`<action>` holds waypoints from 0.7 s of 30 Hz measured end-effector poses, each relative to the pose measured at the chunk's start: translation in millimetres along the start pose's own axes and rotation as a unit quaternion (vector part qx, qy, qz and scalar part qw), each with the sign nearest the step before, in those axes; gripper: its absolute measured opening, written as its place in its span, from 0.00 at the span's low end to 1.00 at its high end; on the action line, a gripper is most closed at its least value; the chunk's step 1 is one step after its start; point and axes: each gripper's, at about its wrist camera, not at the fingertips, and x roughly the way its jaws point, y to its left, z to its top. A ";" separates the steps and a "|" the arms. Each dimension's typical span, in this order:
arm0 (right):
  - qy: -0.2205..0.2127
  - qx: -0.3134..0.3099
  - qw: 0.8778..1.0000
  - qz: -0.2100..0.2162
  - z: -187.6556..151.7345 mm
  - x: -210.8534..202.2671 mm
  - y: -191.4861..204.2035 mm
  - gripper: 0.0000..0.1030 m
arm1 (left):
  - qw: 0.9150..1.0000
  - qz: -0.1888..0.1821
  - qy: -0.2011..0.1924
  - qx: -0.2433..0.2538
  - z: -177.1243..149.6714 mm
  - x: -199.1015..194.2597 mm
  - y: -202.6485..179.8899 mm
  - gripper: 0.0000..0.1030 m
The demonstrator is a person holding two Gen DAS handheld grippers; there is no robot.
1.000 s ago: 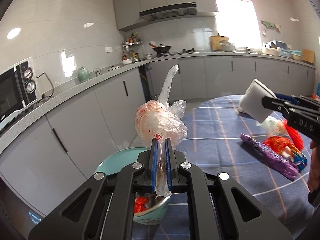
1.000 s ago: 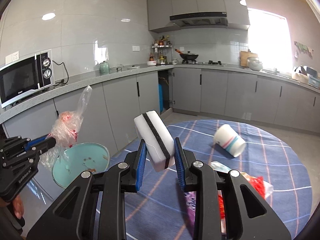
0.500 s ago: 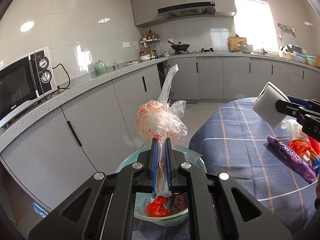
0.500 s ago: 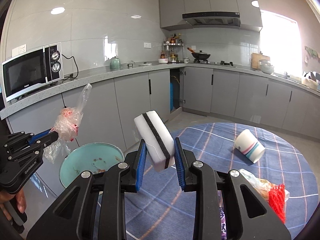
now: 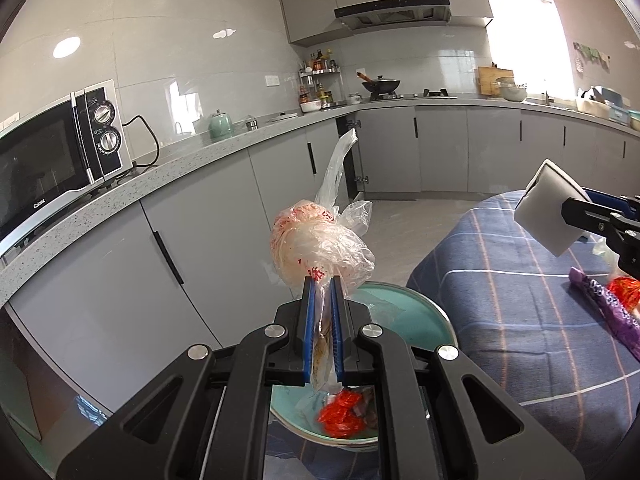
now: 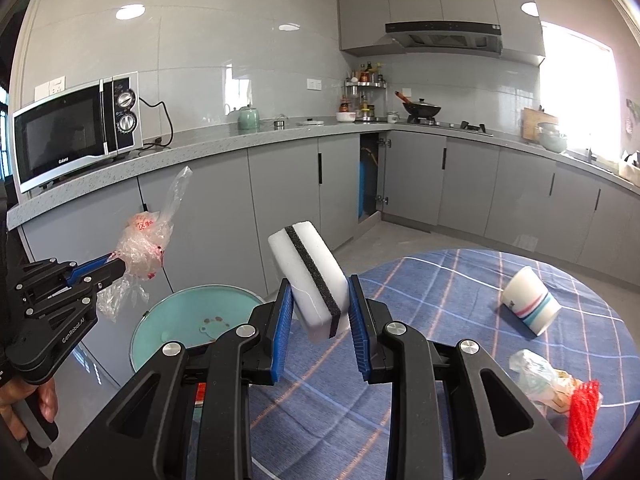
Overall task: Collect trash
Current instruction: 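Carry the clear bag and white sponge over the teal bin with both tools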
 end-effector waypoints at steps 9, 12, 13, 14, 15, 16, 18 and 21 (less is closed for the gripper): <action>0.010 -0.009 1.000 0.015 0.0 20.5 15.9 0.27 | 1.000 0.013 0.004 -0.004 0.2 12.6 15.3 0.08; 0.013 -0.010 1.000 0.019 -1.6 26.2 20.2 0.27 | 1.000 0.015 0.006 -0.006 -1.5 16.2 19.5 0.08; 0.014 -0.011 1.000 0.021 -2.0 28.9 22.7 0.27 | 1.000 0.016 0.007 -0.006 -2.5 16.6 19.4 0.08; 0.015 -0.013 1.000 0.022 -2.2 30.0 23.9 0.27 | 1.000 0.016 0.008 -0.006 -3.0 17.4 20.2 0.08; 0.017 -0.015 0.999 0.023 -2.2 31.4 25.5 0.27 | 1.000 0.018 0.009 -0.007 -3.8 18.6 21.7 0.08; 0.019 -0.017 0.999 0.025 -3.1 33.2 28.0 0.27 | 1.000 0.019 0.010 -0.007 -4.8 18.8 21.8 0.08; 0.021 -0.019 0.999 0.027 -3.2 35.7 31.5 0.27 | 1.000 0.021 0.012 -0.009 -5.8 20.7 24.5 0.08; 0.022 -0.021 0.999 0.031 -1.4 38.5 36.0 0.27 | 1.000 0.022 0.015 -0.011 -5.4 22.4 27.6 0.08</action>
